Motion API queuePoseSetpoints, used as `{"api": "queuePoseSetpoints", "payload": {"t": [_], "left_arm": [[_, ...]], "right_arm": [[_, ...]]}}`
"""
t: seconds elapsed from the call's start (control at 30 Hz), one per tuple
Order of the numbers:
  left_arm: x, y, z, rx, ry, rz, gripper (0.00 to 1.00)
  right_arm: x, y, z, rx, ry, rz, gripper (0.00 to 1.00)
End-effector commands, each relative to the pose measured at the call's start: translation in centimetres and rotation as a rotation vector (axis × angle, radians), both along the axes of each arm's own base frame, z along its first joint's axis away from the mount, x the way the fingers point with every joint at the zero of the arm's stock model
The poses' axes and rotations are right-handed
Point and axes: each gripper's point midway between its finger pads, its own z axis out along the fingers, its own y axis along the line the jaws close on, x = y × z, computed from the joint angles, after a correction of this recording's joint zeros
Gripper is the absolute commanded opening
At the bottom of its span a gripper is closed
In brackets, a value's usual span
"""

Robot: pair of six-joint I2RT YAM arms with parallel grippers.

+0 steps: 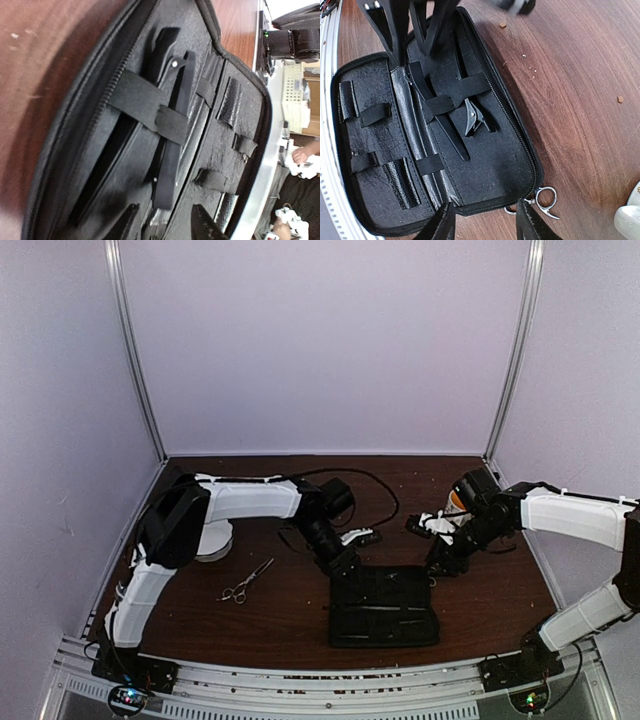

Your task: Sort the hair-cutting tools

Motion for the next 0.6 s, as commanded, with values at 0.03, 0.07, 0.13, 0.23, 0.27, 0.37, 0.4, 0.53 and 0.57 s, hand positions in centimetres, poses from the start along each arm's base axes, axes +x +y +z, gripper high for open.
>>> {"api": "queuePoseSetpoints", "payload": {"t": [0.03,0.07,0.13,0.23,0.27,0.37,0.4,0.53,0.57], "left_arm": [[1.7,0.8,4.0,0.006,-0.133,0.028,0.4],[1.8,1.0,4.3,0.009,-0.152,0.027,0.4],[2.2,1.5,4.8,0.02,-0.202,0.033,0.41],[3.1,2.2,4.8,0.04,-0.263,0.076,0.41],[3.4,2.4,4.8,0.043,-0.275,0.099,0.41],[4.5,2.8,5.0,0.039,-0.305,0.169,0.41],[5.1,3.0,4.9,0.044,-0.318,0.195,0.42],[6.1,3.4,4.2,0.033,-0.273,0.286,0.43],[6.1,3.3,3.8,0.032,-0.256,0.297,0.43]], "right_arm": [[-0.1,0.0,0.0,0.009,0.019,-0.002,0.43],[-0.2,0.0,0.0,0.009,0.02,-0.002,0.43],[-0.2,0.0,0.1,0.011,0.017,-0.002,0.43],[-0.2,0.1,0.4,0.02,0.006,0.004,0.43],[-0.3,0.2,0.5,0.025,0.001,0.007,0.43],[-0.3,0.2,0.6,0.023,-0.016,0.011,0.42],[-0.2,0.1,0.5,0.013,-0.023,0.009,0.42],[0.1,0.2,0.3,-0.003,-0.032,0.006,0.42],[0.1,0.2,0.3,-0.003,-0.031,0.005,0.42]]}}
